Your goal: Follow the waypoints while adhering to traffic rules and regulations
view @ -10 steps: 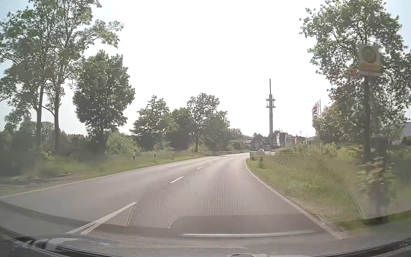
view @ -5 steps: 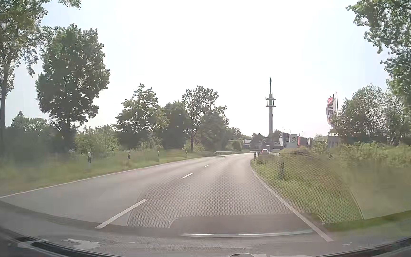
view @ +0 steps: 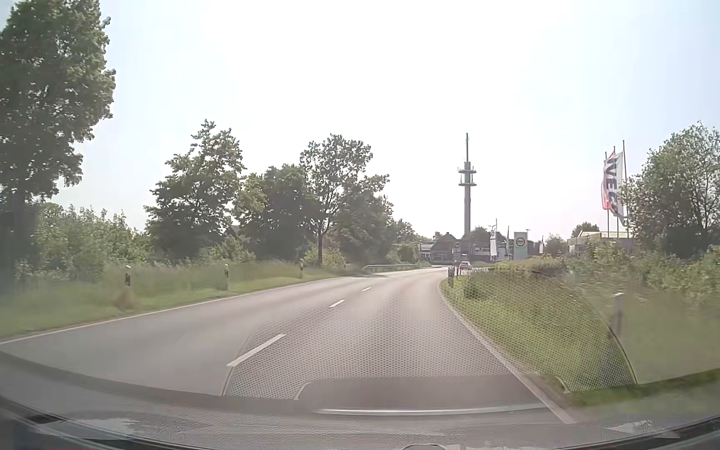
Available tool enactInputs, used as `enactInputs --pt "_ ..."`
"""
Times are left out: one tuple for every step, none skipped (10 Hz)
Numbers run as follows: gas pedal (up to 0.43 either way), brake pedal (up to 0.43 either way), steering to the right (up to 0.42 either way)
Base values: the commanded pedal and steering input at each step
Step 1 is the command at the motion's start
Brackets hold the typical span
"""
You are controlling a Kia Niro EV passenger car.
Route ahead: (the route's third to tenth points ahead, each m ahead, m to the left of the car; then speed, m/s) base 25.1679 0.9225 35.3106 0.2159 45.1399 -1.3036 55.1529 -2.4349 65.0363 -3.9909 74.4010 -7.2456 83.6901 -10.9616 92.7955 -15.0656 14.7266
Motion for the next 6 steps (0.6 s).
enactInputs --pt "0.15 0.0 0.018" --pt "0.138 0.0 0.018" --pt "0.138 0.0 0.018" --pt "0.138 0.0 0.018" --pt "0.138 0.0 0.018" --pt "0.138 0.0 0.018"
